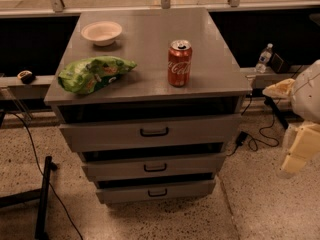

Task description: Open bottom drawer

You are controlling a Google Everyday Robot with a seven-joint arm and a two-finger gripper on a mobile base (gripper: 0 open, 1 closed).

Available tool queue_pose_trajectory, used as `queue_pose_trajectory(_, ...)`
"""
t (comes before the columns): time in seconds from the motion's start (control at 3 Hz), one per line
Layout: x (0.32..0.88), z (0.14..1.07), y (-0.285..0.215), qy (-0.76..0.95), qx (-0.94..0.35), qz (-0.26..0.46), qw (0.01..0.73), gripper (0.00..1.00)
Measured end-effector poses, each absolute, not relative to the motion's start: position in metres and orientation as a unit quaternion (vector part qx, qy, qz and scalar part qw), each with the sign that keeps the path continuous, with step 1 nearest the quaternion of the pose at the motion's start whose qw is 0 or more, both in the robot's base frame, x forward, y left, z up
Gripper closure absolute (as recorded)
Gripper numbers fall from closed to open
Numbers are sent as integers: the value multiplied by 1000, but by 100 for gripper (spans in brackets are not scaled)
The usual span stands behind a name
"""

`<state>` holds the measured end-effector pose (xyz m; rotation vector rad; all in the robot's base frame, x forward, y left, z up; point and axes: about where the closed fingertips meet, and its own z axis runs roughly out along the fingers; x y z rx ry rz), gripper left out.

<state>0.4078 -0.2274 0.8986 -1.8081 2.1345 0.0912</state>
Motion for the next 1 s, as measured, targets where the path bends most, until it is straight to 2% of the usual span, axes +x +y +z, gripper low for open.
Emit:
queue_pose_trajectory(0.33,412,873,-224,756,-632,54,162,0)
queue_pose_trajectory(1.0,388,731,-223,751,-628,122,165,0)
